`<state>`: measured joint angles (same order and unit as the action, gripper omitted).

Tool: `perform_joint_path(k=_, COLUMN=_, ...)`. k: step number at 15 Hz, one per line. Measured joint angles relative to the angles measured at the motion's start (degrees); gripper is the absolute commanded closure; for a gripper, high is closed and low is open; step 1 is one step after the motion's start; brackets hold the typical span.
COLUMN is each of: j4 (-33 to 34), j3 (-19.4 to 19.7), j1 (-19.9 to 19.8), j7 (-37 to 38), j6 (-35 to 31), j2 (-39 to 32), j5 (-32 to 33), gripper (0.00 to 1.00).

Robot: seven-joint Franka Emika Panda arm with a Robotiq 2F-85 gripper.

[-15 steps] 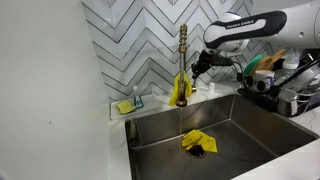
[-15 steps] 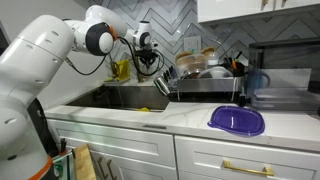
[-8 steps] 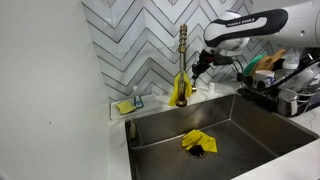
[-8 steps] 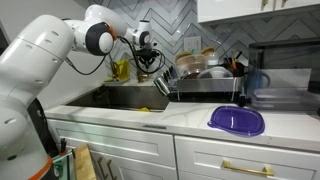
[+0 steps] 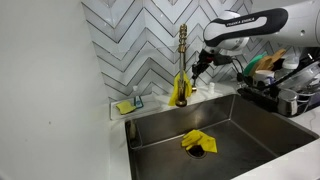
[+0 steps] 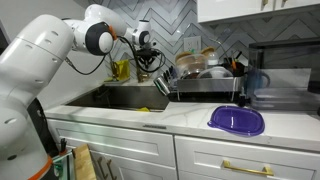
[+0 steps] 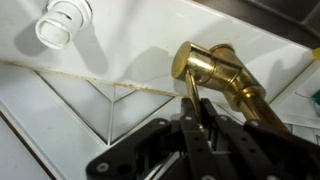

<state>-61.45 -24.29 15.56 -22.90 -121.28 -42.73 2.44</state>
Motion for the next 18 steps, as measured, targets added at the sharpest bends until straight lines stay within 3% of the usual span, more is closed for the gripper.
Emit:
perform_joint_path(k=6, j4=0.0, j3=0.0, j1=0.2, j7=0.0, j6=0.0, j2=0.1, j5=0.6, gripper=0.97)
perform_joint_path(k=7, j4=0.0, j3=0.0, j1=0.3, j7=0.0, j6=0.0, j2=0.1, j5=0.8, gripper=0.82)
perform_joint_path(k=8, j4=0.0, j3=0.0, j1=0.3, j7=0.0, j6=0.0, j2=0.1, j5=0.9, gripper=0.62)
perform_joint_path(k=15, j4=0.1, j3=-1.0, j1=1.2, j7=1.3, j6=4.9, j2=2.2, j5=0.8, gripper=0.10)
perform_joint_path(k=17, j4=0.1, j3=-0.9, j1=1.5, j7=1.4, j6=5.5, j2=3.0, j5=1.2, gripper=0.00)
perform_joint_path(k=18, j4=0.1, j3=-0.7, j1=1.6, j7=1.5, j6=5.6, j2=3.3, j5=1.4, gripper=0.00)
